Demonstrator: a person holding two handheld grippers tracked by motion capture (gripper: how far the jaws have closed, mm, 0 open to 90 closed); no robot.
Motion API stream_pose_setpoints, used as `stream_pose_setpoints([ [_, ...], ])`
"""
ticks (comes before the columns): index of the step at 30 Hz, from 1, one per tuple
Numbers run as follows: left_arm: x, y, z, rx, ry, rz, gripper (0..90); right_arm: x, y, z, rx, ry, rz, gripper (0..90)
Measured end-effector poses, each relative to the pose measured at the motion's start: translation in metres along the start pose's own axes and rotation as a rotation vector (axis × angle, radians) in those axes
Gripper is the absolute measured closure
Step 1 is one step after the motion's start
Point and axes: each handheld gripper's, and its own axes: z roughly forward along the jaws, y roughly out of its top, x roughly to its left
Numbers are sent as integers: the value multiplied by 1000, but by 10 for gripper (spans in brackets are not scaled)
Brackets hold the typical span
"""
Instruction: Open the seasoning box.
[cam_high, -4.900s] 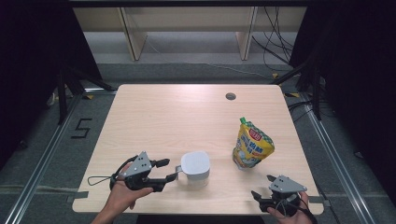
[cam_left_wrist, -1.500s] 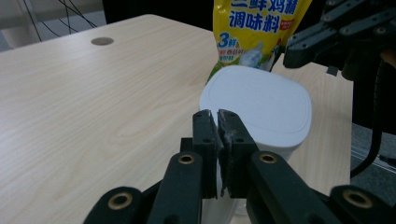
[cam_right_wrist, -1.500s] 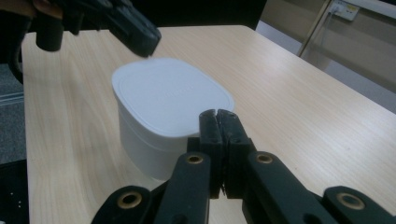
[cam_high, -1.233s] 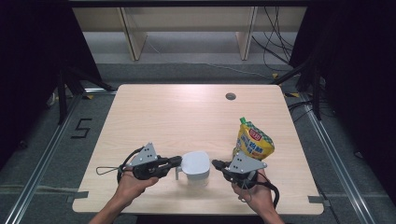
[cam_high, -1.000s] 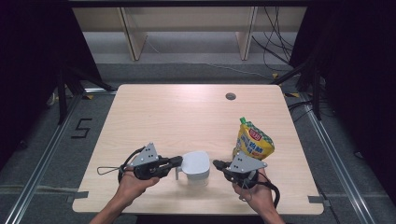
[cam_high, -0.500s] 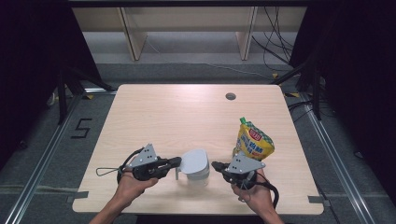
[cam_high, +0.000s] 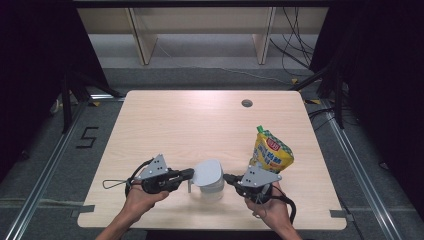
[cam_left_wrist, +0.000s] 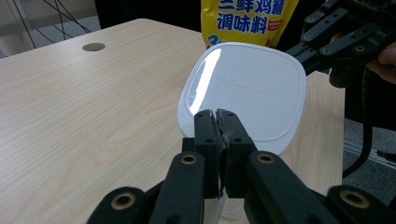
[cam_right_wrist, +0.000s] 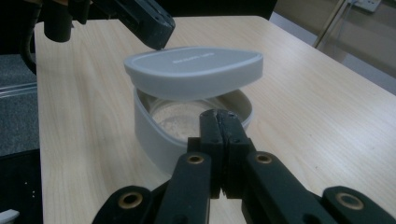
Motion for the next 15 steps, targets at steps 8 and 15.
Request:
stream_pose_setpoints([
  [8,3,-2,-6,0,7,-19,759,1,7,1,-21,6,-13,900],
  [15,12,-25,-16,27,15,-45,534,3,16,1,-60,21,11,900],
])
